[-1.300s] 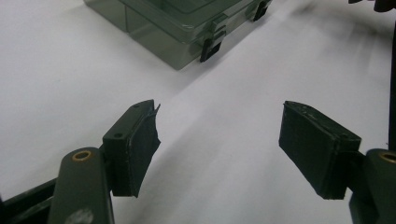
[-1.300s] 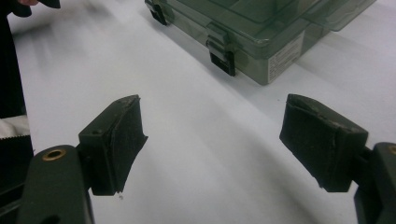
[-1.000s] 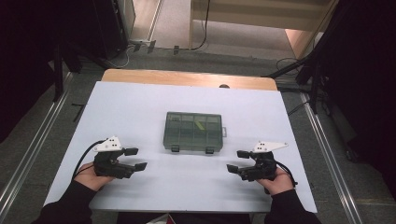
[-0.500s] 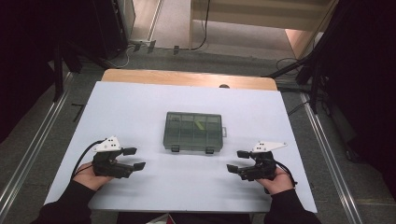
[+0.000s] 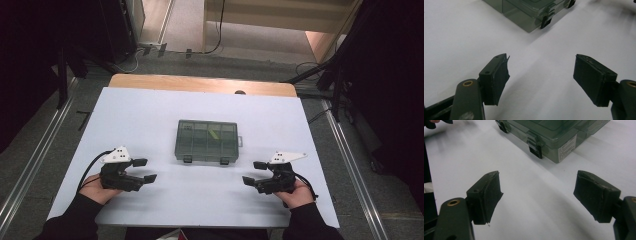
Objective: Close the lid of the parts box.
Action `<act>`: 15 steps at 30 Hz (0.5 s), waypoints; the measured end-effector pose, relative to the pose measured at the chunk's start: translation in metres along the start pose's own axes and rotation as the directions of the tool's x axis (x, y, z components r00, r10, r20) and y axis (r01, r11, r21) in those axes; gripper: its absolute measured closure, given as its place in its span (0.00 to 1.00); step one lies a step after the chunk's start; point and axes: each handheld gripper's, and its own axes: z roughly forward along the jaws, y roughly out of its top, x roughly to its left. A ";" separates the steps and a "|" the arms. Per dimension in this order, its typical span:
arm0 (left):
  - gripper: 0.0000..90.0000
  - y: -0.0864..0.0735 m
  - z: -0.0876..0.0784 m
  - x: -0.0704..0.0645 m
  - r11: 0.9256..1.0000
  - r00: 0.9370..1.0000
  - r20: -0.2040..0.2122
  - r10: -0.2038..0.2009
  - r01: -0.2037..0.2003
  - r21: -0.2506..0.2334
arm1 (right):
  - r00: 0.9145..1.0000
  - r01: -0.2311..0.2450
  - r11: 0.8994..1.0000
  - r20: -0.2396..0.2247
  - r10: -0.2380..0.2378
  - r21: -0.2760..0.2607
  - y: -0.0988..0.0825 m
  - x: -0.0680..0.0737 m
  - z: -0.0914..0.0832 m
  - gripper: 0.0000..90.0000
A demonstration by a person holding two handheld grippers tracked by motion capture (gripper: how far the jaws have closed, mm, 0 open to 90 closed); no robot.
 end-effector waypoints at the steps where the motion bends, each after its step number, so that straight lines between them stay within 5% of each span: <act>1: 0.30 0.000 0.000 0.000 1.000 1.000 0.000 0.000 0.000 0.000 | 1.000 0.000 1.000 0.000 0.000 0.000 0.000 0.000 0.000 0.25; 15: 0.30 0.000 0.001 0.000 1.000 1.000 0.002 -0.004 0.004 0.003 | 1.000 0.003 1.000 -0.004 -0.002 0.008 0.000 0.000 0.002 0.25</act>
